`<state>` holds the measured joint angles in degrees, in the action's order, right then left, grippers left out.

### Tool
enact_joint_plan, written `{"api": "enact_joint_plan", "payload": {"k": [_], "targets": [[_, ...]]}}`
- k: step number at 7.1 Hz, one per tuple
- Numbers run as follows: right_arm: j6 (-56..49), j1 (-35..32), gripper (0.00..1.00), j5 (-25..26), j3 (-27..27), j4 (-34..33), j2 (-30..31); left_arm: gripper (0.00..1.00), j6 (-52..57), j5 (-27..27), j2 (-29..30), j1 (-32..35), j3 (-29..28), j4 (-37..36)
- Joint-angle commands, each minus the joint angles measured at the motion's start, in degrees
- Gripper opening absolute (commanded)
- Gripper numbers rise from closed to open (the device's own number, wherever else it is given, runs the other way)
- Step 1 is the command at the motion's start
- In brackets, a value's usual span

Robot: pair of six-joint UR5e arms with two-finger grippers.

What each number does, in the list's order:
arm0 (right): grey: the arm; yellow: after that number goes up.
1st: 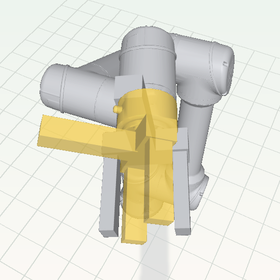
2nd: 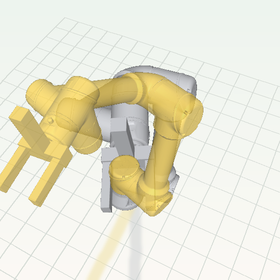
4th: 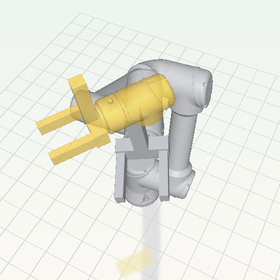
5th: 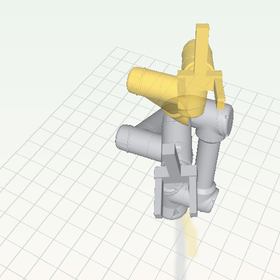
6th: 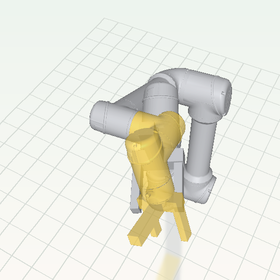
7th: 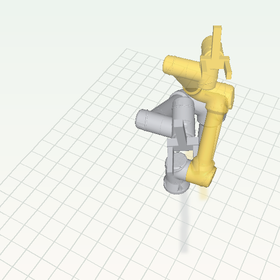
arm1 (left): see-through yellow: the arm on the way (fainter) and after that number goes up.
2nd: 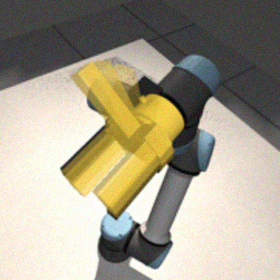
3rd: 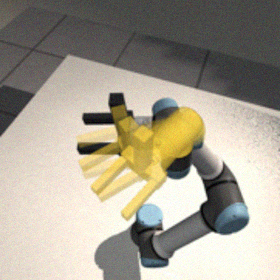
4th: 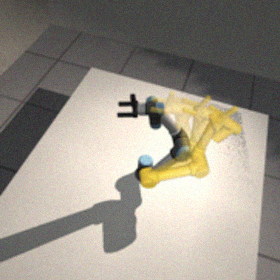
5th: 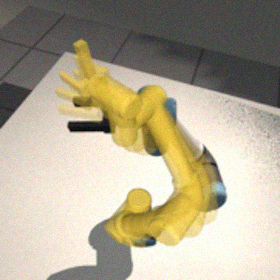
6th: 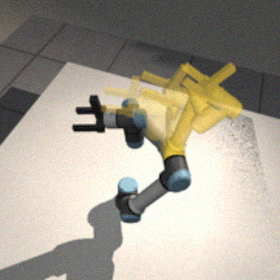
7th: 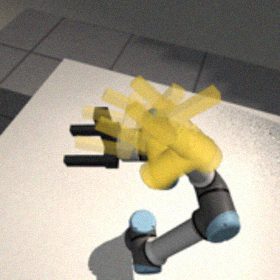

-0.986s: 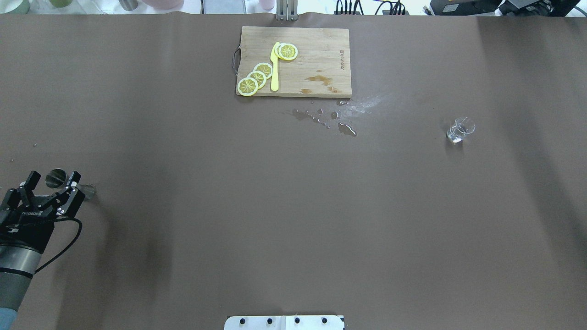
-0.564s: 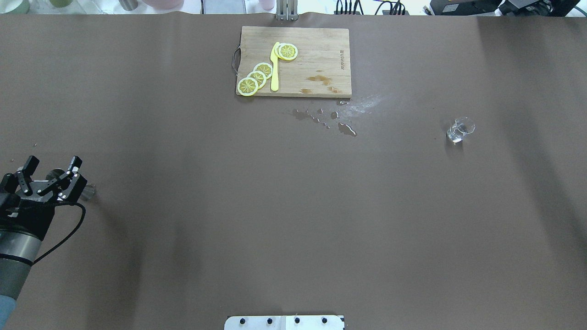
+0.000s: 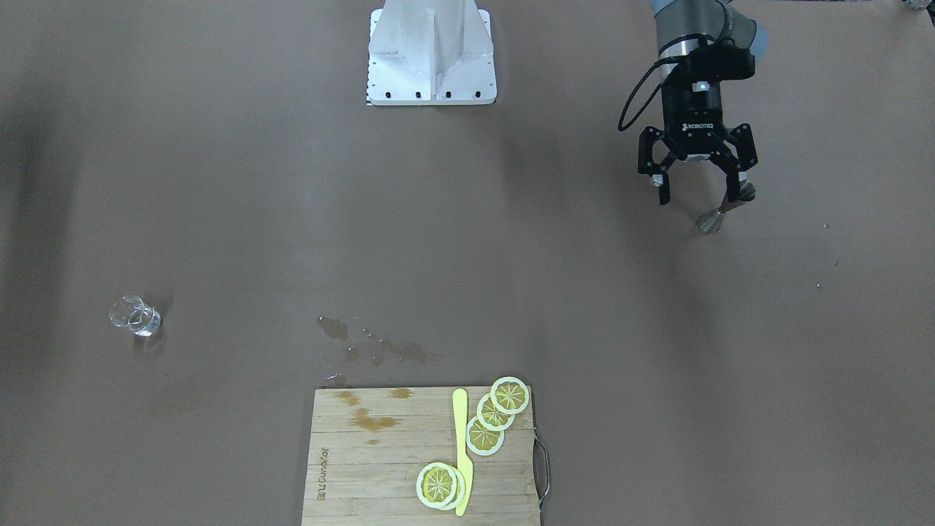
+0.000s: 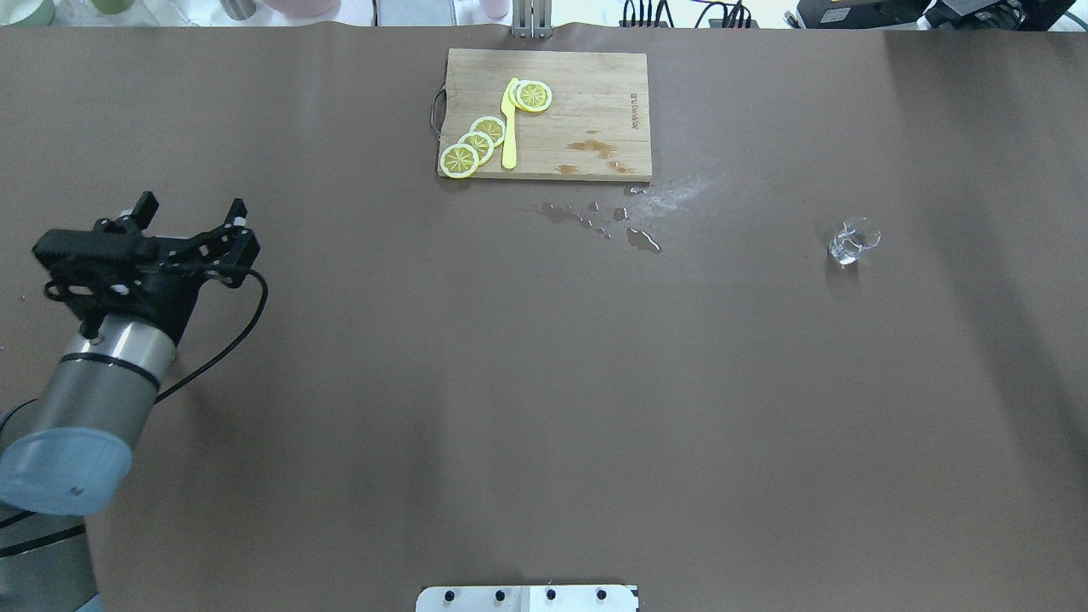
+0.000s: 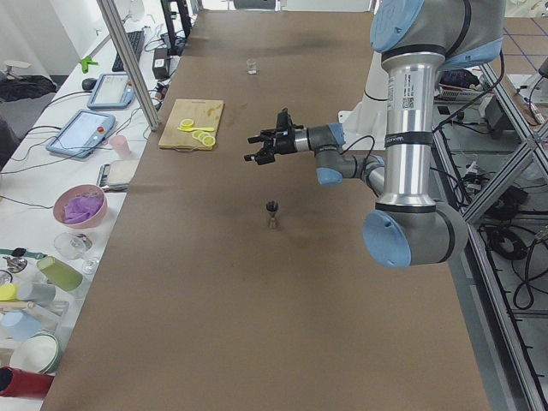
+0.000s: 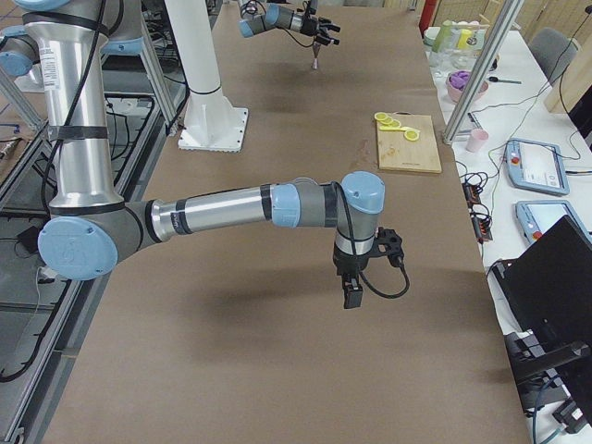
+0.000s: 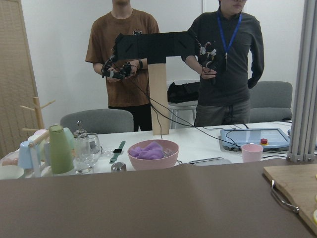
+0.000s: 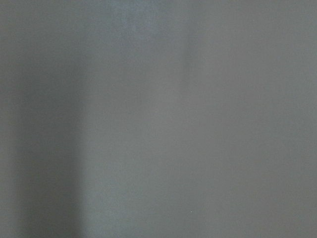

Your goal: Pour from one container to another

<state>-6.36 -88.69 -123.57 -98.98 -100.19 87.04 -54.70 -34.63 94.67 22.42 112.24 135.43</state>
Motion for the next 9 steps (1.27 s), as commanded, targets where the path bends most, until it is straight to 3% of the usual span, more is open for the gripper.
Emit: {"api": "enact_joint_plan", "payload": {"k": [1,4,6,9], "targets": [[0.0,0.1,1.00,-0.2,0.8,-0.1,-1.5,0.98,2.6,-3.4,15.4,3.0,-0.3,-15.9],[0.0,2.6,1.00,0.3,1.6,0.2,-2.0,0.98,7.5,-14.0,26.2,5.5,-1.2,-27.3],[0.0,2.5,1.00,-0.7,1.5,-0.3,-0.7,0.98,8.6,-21.1,29.9,7.9,-1.3,-38.1],[0.0,0.9,1.00,-1.8,1.5,-4.0,-1.3,0.98,12.4,-42.7,30.3,14.4,-1.5,-42.1]]}}
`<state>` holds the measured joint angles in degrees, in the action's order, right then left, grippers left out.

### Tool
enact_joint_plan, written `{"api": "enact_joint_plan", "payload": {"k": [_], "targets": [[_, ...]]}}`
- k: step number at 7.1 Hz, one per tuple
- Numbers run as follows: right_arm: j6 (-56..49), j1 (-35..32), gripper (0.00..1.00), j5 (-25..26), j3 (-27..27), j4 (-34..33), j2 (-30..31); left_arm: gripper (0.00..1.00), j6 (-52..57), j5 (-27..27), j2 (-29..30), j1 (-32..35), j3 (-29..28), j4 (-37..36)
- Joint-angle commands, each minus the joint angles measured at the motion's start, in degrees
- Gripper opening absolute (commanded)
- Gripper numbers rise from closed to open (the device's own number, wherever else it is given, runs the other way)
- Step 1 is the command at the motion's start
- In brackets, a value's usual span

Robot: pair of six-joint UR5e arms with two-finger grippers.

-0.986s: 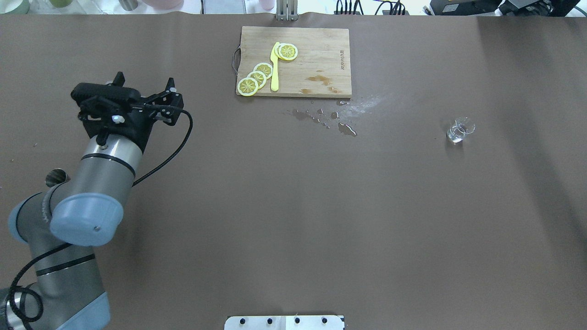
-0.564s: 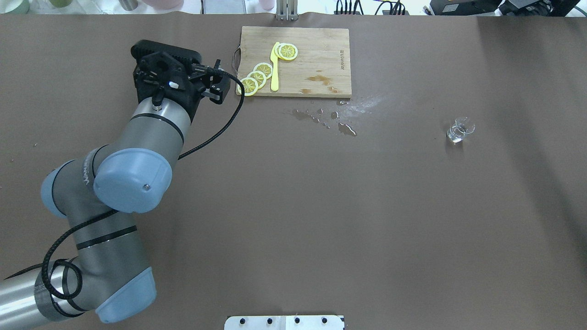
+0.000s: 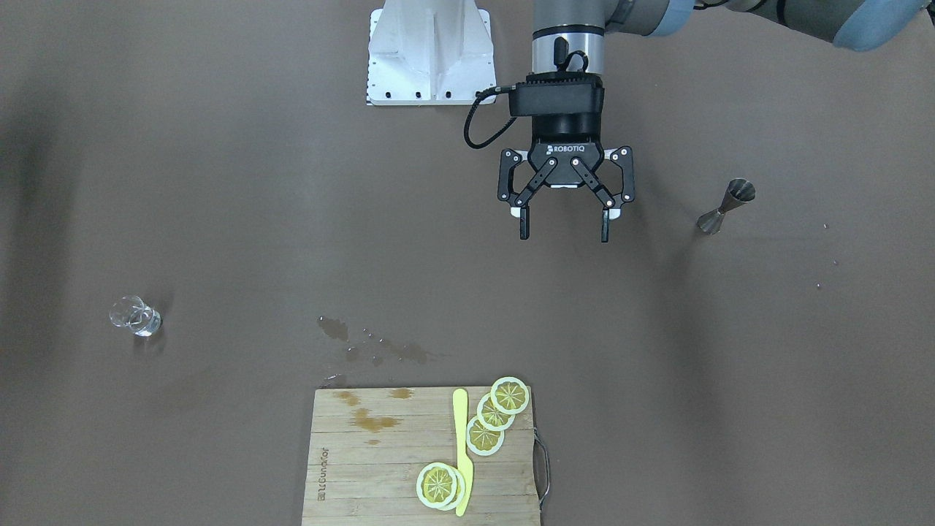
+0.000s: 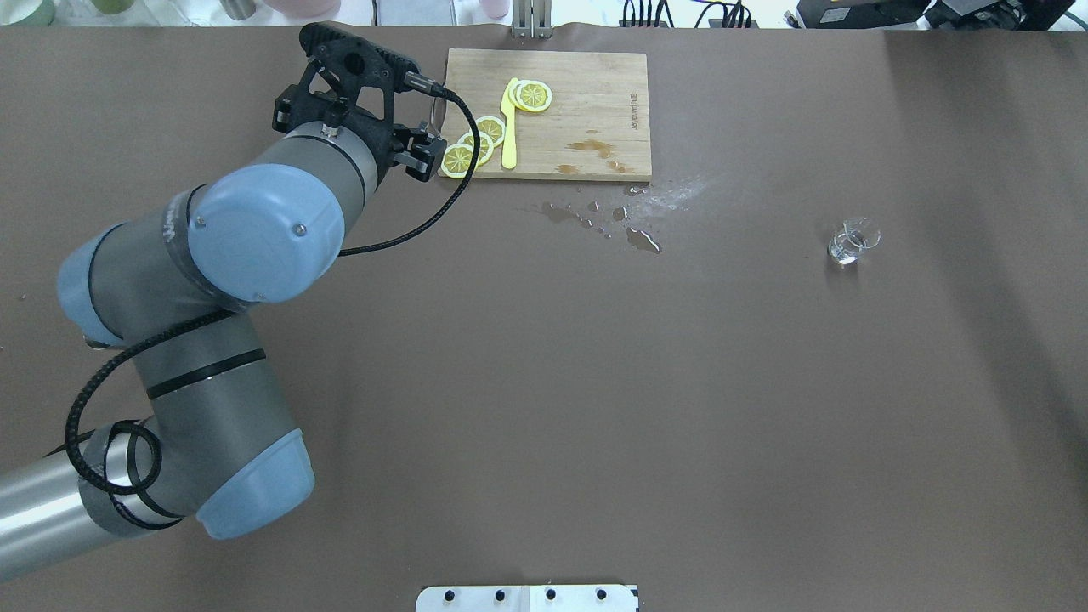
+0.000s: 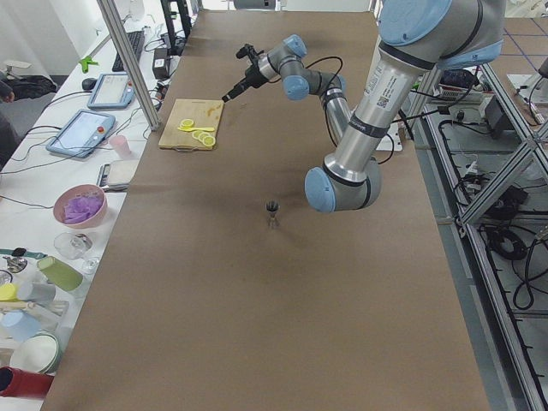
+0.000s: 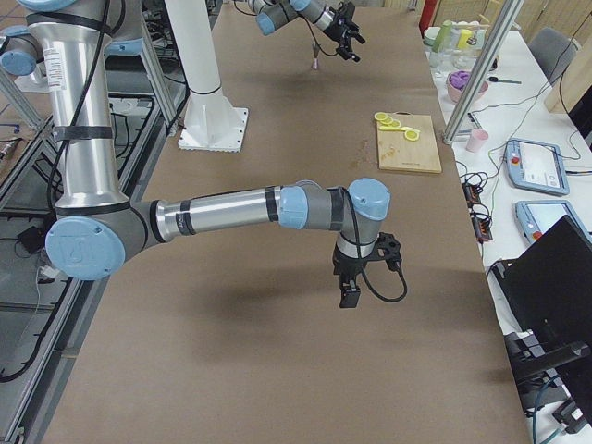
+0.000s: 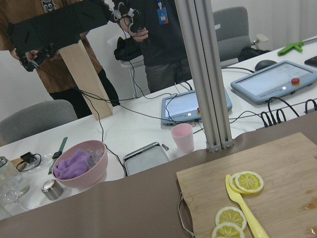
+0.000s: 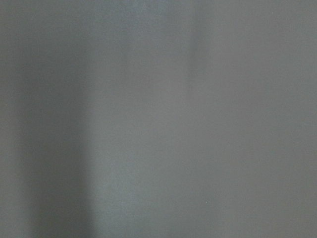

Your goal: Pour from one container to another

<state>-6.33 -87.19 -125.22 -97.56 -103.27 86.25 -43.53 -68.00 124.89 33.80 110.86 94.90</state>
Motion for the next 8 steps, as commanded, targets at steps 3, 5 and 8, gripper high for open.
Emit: {"api": "enact_joint_plan", "payload": {"k": [3,5,8], "targets": [[0.6,-0.5,1.00,-0.2,0.6,-0.9,-1.5,0.98,6.5,-30.0,-1.3,12.6,-0.8,-2.7],[1.3,-0.5,1.00,-6.3,0.4,-0.9,-1.7,0.98,13.9,-39.0,-4.7,19.9,-1.9,-2.5],[1.3,-0.5,1.00,-9.0,0.6,-0.2,-0.8,0.98,30.3,-55.0,-13.8,35.1,-3.0,-2.6]]}}
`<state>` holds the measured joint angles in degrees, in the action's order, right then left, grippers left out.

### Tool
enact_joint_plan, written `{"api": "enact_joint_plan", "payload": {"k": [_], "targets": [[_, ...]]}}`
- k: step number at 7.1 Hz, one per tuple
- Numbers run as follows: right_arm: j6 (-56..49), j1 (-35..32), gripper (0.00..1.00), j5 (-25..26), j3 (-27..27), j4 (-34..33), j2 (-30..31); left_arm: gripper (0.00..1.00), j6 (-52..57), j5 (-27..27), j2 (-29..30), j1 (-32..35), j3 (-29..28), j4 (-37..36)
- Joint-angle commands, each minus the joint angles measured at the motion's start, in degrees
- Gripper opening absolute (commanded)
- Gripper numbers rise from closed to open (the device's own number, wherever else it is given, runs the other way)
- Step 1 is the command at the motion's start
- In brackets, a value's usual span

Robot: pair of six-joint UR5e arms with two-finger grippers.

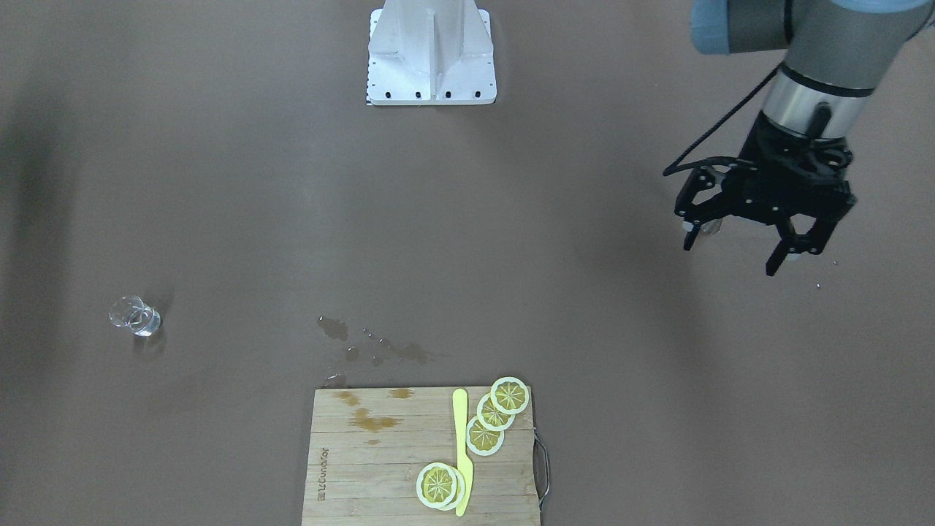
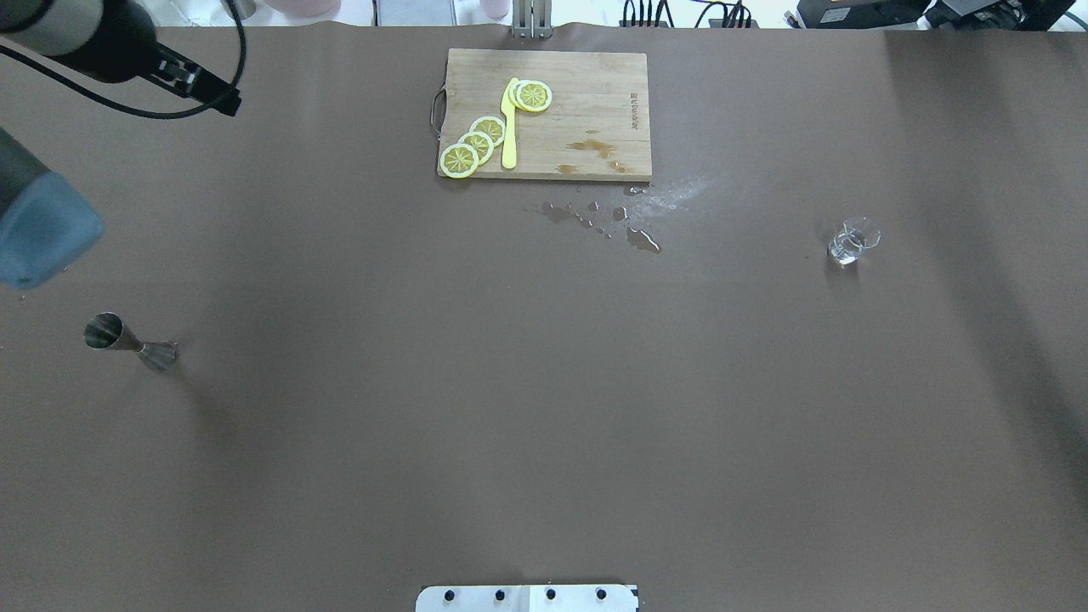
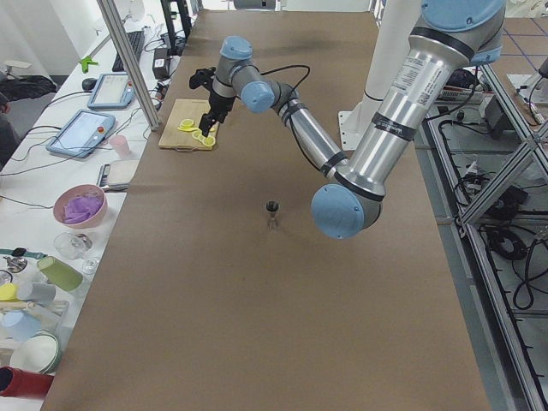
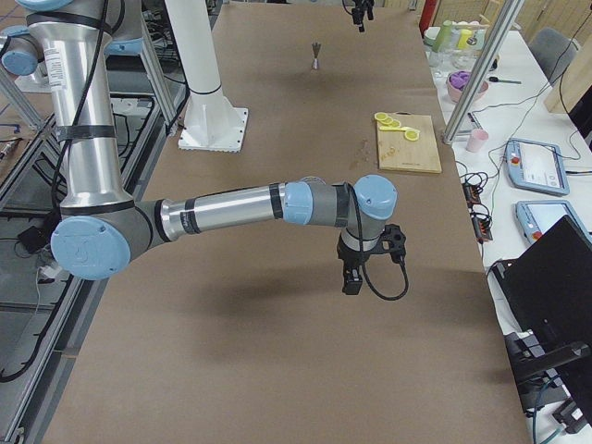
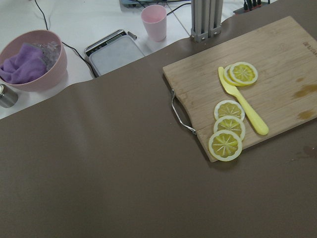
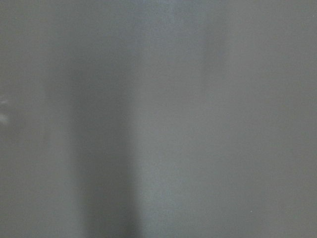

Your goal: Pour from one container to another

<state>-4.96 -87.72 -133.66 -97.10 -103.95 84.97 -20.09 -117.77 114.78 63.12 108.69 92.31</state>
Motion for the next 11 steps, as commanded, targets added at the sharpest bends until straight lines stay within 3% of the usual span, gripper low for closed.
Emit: {"api": "enact_joint_plan", "payload": {"k": [1,3,4,8,11], "targets": [[-0.3,0.0,1.00,-0.2,0.2,0.6,0.9,0.98,11.5,-8.0,-6.6,9.4,-2.5,-0.1],[-0.3,0.1,1.00,-0.1,0.9,0.8,0.9,0.98,12.3,-17.2,-13.1,15.9,-3.2,-2.3],[-0.3,0.1,1.00,-0.1,0.8,0.8,0.9,0.98,15.5,-19.1,-17.4,18.9,-3.0,-2.2],[-0.8,0.0,1.00,0.1,1.3,0.9,2.1,0.98,27.6,-18.6,-34.1,26.5,-3.3,-1.8],[-0.4,0.0,1.00,3.1,1.7,0.9,2.0,0.98,32.5,-18.5,-37.4,31.3,-3.9,-3.4]]}}
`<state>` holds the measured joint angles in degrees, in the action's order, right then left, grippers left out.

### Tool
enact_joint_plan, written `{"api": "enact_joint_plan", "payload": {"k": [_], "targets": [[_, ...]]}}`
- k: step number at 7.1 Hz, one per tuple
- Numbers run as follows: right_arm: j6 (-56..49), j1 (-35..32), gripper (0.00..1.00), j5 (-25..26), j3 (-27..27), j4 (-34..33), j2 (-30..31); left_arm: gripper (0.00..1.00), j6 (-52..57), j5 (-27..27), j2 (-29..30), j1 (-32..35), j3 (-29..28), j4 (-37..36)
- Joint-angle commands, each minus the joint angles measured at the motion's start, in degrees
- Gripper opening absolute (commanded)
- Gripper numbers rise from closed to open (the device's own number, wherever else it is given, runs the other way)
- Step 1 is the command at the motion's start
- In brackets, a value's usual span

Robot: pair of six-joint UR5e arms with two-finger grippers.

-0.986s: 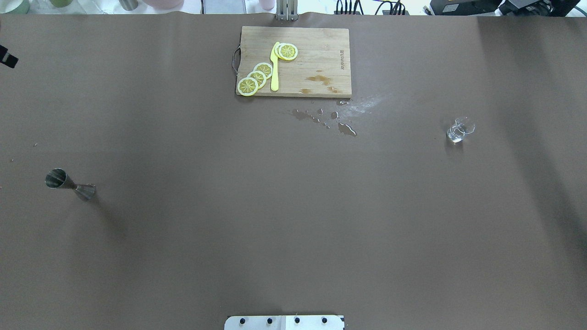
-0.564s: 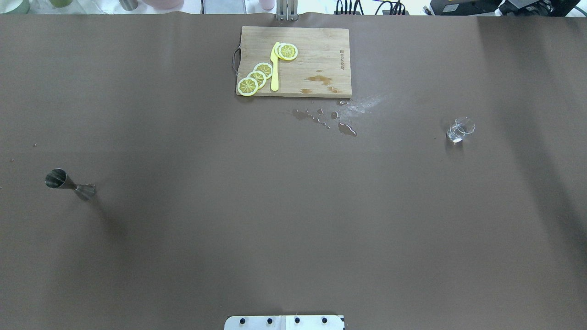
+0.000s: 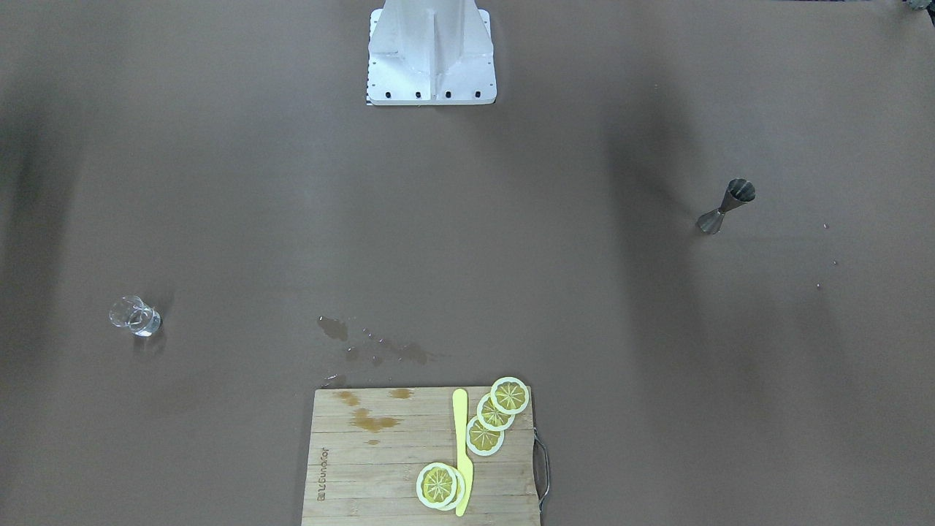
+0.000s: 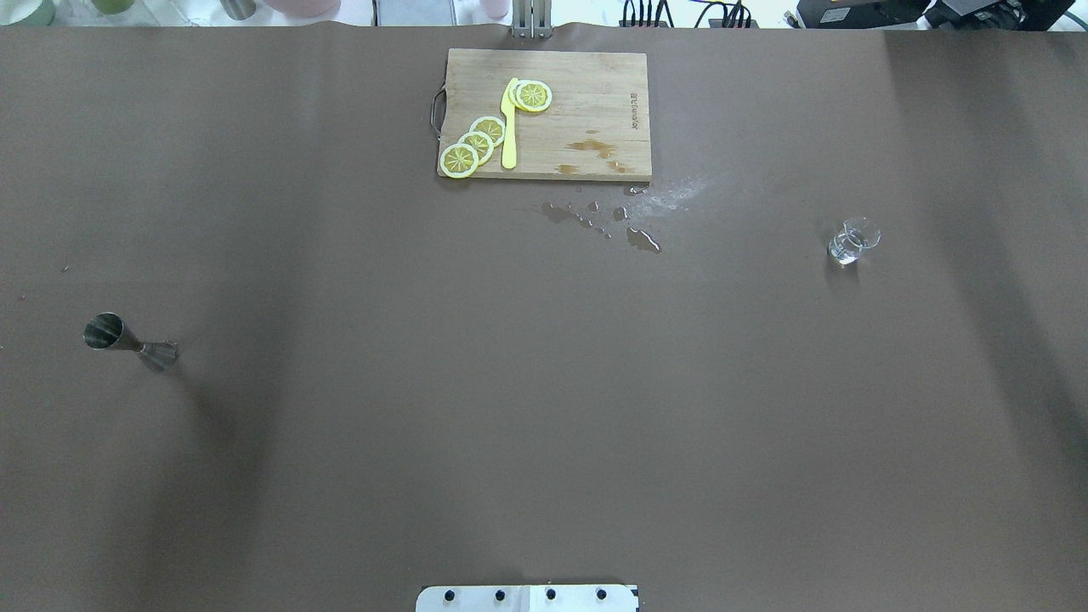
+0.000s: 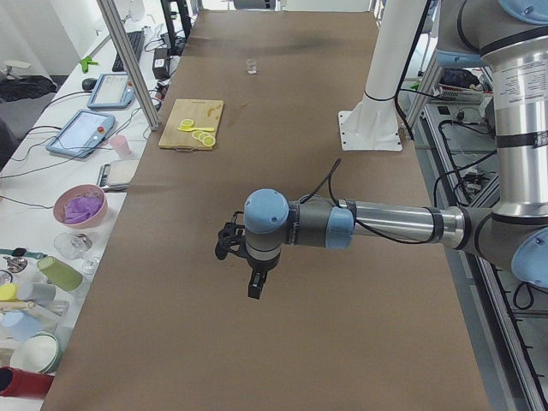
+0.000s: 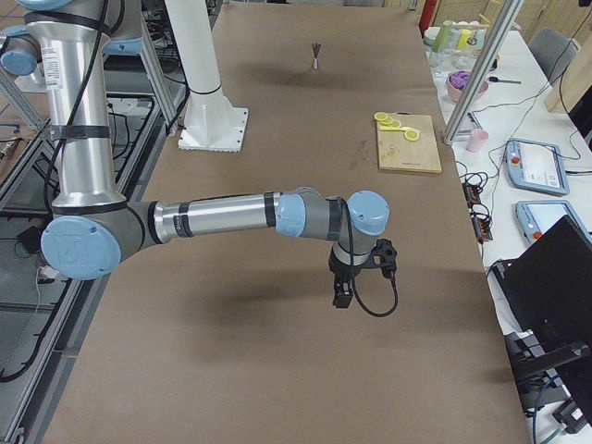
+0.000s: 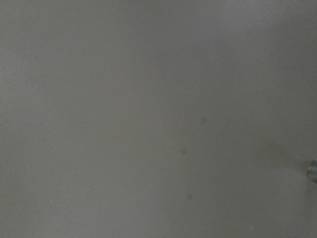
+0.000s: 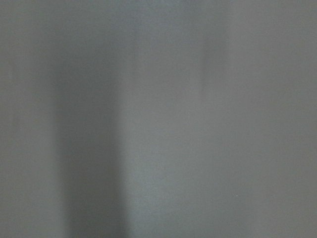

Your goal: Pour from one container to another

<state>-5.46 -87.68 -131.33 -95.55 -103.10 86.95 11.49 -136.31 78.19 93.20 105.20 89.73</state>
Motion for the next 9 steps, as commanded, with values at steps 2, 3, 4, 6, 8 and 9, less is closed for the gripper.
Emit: {"api": "enact_joint_plan", "payload": {"k": [2,3,4,6,8,9], "targets": [[0.3,0.1,1.00,0.8,0.0,0.0,-0.7,0.98,0.3,0.1,-0.3,1.3,-0.4,-1.1],[0.3,0.2,1.00,0.8,0.1,0.0,-0.7,0.98,0.2,0.1,-0.1,1.4,-0.7,-1.1],[0.2,0.2,1.00,0.9,0.1,0.0,-0.6,0.98,0.2,0.1,-0.1,1.5,-0.9,-1.0],[0.2,0.2,1.00,0.9,0.1,0.0,-0.7,0.98,-0.7,-0.1,-0.1,2.2,-1.3,-1.8],[0.2,0.2,1.00,1.0,0.1,0.0,-1.0,0.98,-2.0,-0.1,-0.3,2.3,-1.0,-2.9],[0.3,0.2,1.00,1.0,0.1,0.5,-1.3,0.98,-2.0,0.0,-0.6,2.3,-1.1,-3.0]]}}
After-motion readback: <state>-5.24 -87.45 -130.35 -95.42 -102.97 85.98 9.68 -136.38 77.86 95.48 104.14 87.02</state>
